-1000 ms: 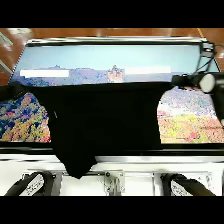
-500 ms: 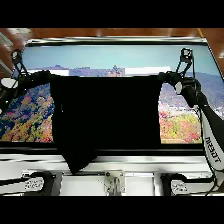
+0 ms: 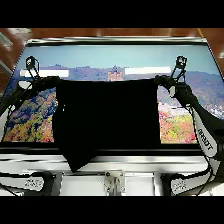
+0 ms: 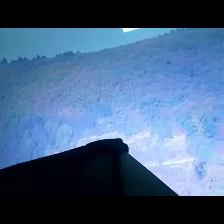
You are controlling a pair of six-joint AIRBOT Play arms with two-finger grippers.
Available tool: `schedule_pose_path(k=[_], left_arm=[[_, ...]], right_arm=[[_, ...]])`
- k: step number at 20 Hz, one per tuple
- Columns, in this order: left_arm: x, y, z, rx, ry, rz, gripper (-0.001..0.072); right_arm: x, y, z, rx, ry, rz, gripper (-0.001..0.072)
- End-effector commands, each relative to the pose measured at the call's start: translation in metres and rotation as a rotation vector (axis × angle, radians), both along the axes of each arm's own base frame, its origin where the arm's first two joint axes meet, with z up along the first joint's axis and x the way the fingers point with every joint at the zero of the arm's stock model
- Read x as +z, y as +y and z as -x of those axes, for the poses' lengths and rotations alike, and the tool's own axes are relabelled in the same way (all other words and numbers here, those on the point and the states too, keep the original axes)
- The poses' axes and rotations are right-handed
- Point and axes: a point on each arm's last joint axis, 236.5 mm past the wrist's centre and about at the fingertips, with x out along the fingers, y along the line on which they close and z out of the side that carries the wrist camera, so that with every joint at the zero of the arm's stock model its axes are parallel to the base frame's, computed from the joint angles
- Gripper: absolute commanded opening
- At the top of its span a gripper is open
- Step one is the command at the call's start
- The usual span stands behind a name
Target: Fold the shirts.
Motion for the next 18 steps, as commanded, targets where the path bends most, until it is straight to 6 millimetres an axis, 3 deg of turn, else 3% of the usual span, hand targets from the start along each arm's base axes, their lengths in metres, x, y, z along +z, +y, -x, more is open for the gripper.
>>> schedule_pose_path(k=[1, 3, 5, 8, 11, 14, 15, 16, 17, 18], left_arm=[[-0.017, -0.014, 0.031, -0.180, 0.153, -0.039, 0.0036], [-0.025, -0.008, 0.061, -0.253, 0.299, -0.047, 0.0036], [-0.046, 0.010, 0.091, -0.184, 0.482, -0.018, 0.0036], [-0.072, 0.001, 0.130, -0.214, 0.683, 0.029, 0.0036], [-0.088, -0.002, 0.142, -0.170, 0.780, 0.075, 0.0036], [-0.090, -0.001, 0.141, -0.149, 0.786, 0.086, 0.0036], [-0.088, 0.001, 0.139, -0.147, 0.784, 0.088, 0.0095], [-0.083, 0.004, 0.139, -0.133, 0.790, 0.098, 0.0293], [-0.077, 0.008, 0.139, -0.119, 0.796, 0.111, 0.0462], [-0.065, 0.014, 0.140, -0.119, 0.799, 0.118, 0.0482]], right_arm=[[-0.017, 0.001, 0.032, 0.003, 0.190, -0.002, 0.0061], [-0.022, -0.004, 0.063, 0.021, 0.329, 0.047, 0.0061], [-0.042, -0.006, 0.097, 0.029, 0.499, 0.057, 0.0061], [-0.070, -0.007, 0.137, 0.035, 0.699, 0.060, 0.0061], [-0.085, -0.001, 0.154, 0.035, 0.784, 0.030, 0.0061], [-0.085, 0.012, 0.151, 0.034, 0.773, -0.037, 0.0079], [-0.084, 0.015, 0.151, 0.035, 0.772, -0.051, 0.0186], [-0.080, 0.015, 0.152, 0.054, 0.774, -0.043, 0.0404], [-0.072, 0.014, 0.156, 0.099, 0.775, -0.008, 0.0514], [-0.061, 0.008, 0.159, 0.130, 0.768, 0.041, 0.0513]])
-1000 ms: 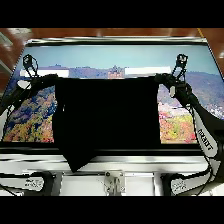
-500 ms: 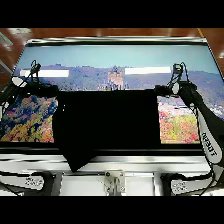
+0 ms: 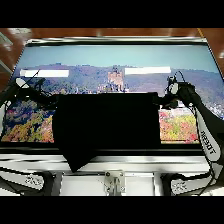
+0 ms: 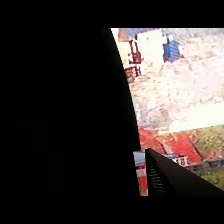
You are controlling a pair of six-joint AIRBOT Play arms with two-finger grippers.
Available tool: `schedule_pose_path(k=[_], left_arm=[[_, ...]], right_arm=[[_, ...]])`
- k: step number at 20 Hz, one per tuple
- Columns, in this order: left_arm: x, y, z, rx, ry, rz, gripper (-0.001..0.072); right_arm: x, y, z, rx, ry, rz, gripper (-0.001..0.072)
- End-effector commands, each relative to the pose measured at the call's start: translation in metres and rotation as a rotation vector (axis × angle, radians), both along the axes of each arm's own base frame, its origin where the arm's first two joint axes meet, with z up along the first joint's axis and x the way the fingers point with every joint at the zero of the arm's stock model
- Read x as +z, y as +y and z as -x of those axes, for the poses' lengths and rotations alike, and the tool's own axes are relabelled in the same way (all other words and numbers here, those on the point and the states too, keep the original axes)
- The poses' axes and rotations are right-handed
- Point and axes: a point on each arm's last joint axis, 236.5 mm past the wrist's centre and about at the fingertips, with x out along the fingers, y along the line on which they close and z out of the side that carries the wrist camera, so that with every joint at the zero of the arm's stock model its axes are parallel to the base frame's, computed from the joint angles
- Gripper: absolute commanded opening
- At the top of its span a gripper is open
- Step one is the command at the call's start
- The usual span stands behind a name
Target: Fold the shirts.
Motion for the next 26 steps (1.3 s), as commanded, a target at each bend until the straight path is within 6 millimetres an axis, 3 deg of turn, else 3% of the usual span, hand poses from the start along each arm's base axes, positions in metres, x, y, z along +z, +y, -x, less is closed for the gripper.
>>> schedule_pose_path(k=[1, 4, 5, 6, 8, 10, 13, 15, 20, 26], left_arm=[[0.027, 0.016, 0.008, 0.029, 0.044, 0.021, 0.0482], [0.070, 0.041, 0.027, 0.028, 0.031, 0.027, 0.0482], [0.079, 0.046, 0.040, 0.026, 0.036, 0.030, 0.0487], [0.082, 0.049, 0.057, 0.020, 0.055, 0.039, 0.0540], [0.067, 0.048, 0.102, 0.026, 0.113, 0.069, 0.0558], [0.037, 0.032, 0.145, 0.094, 0.160, 0.139, 0.0556], [0.011, -0.008, 0.196, 0.067, 0.204, 0.270, 0.0547], [-0.006, -0.018, 0.217, 0.080, 0.244, 0.281, 0.0525], [-0.037, -0.016, 0.233, 0.110, 0.259, 0.233, 0.0526], [-0.046, -0.021, 0.236, 0.062, 0.281, 0.219, 0.0526]], right_arm=[[0.028, -0.014, 0.015, 0.113, 0.013, 0.081, 0.0513], [0.073, -0.071, 0.047, 0.103, 0.060, 0.235, 0.0513], [0.081, -0.085, 0.063, 0.065, 0.097, 0.212, 0.0513], [0.084, -0.090, 0.081, 0.025, 0.136, 0.120, 0.0513], [0.085, -0.077, 0.107, -0.045, 0.166, -0.139, 0.0509], [0.082, -0.070, 0.121, -0.109, 0.150, -0.297, 0.0509], [0.064, -0.069, 0.143, -0.137, 0.179, -0.335, 0.0509], [0.056, -0.064, 0.147, -0.135, 0.187, -0.347, 0.0509], [0.053, -0.062, 0.149, -0.139, 0.189, -0.353, 0.0509], [0.052, -0.064, 0.148, -0.146, 0.187, -0.345, 0.0510]])
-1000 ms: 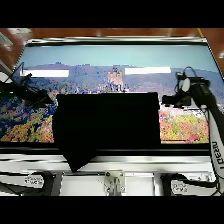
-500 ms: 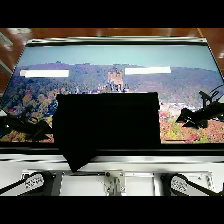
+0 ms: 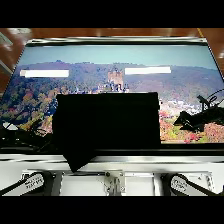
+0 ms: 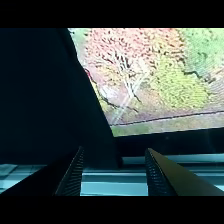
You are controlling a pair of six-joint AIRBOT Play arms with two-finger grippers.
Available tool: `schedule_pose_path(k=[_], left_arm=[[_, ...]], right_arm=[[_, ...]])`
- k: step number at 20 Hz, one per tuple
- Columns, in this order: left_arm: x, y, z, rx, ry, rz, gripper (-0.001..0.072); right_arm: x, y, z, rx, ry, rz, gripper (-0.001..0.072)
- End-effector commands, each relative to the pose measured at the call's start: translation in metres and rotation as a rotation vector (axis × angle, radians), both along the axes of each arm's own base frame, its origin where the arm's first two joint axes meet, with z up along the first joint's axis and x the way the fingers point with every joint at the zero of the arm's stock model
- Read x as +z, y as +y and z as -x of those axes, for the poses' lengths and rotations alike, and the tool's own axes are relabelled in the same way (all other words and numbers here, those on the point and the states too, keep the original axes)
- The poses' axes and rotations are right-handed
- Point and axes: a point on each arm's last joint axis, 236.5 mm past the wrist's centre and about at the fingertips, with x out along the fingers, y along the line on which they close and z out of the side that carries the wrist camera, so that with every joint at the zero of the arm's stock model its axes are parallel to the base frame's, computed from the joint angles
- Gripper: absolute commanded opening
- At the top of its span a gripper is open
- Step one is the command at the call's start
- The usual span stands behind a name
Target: Fold the shirts.
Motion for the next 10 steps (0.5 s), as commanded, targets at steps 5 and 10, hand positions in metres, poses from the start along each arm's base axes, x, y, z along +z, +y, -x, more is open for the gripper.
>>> schedule_pose_path(k=[5, 10], left_arm=[[-0.014, -0.020, -0.006, -0.092, -0.031, -0.032, 0.0415], [-0.016, -0.029, -0.003, -0.099, -0.003, 0.008, 0.0071]], right_arm=[[0.000, 0.001, 0.001, -0.016, 0.008, -0.004, 0.0509], [-0.008, 0.004, 0.016, -0.034, 0.070, -0.014, 0.0644]])
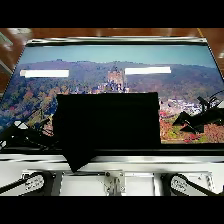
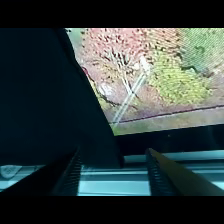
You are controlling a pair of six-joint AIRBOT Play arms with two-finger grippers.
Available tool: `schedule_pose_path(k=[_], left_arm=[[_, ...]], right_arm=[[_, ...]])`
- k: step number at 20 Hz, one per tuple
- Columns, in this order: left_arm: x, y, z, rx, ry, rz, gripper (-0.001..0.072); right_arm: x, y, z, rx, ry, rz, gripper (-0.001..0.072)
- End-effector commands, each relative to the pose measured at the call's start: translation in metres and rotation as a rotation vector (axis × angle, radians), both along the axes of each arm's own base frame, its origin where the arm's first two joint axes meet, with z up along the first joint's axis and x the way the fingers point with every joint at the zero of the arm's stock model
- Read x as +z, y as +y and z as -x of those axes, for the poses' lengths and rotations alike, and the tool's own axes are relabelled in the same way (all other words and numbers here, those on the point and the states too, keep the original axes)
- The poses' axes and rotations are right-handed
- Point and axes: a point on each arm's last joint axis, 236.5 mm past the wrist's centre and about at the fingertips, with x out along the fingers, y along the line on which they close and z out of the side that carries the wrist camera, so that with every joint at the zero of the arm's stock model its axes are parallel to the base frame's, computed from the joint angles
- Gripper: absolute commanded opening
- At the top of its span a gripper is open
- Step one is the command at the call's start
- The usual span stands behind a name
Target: Fold the shirts.
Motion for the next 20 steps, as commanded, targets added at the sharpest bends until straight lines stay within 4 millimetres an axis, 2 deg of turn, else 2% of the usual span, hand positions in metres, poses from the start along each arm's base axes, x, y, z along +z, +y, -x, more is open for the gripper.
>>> schedule_pose_path(k=[1, 4, 10, 15, 19, 20], left_arm=[[0.001, -0.006, 0.003, -0.030, 0.001, 0.025, 0.0037], [0.005, -0.009, 0.008, -0.056, 0.009, 0.045, 0.0037], [0.009, -0.016, 0.002, -0.035, -0.008, 0.075, 0.0037], [0.012, -0.017, 0.000, -0.028, -0.017, 0.082, 0.0037], [0.011, -0.017, -0.004, -0.020, -0.028, 0.077, 0.0037], [0.011, -0.016, -0.004, -0.019, -0.030, 0.076, 0.0037]], right_arm=[[-0.012, 0.009, 0.021, 0.003, 0.070, -0.031, 0.0680], [-0.030, 0.038, 0.044, 0.003, 0.120, -0.138, 0.0680], [-0.061, 0.069, 0.064, -0.024, 0.149, -0.184, 0.0679], [-0.074, 0.084, 0.057, -0.004, 0.133, -0.126, 0.0679], [-0.084, 0.102, 0.067, 0.039, 0.206, -0.136, 0.0678], [-0.088, 0.106, 0.068, 0.046, 0.213, -0.132, 0.0643]])
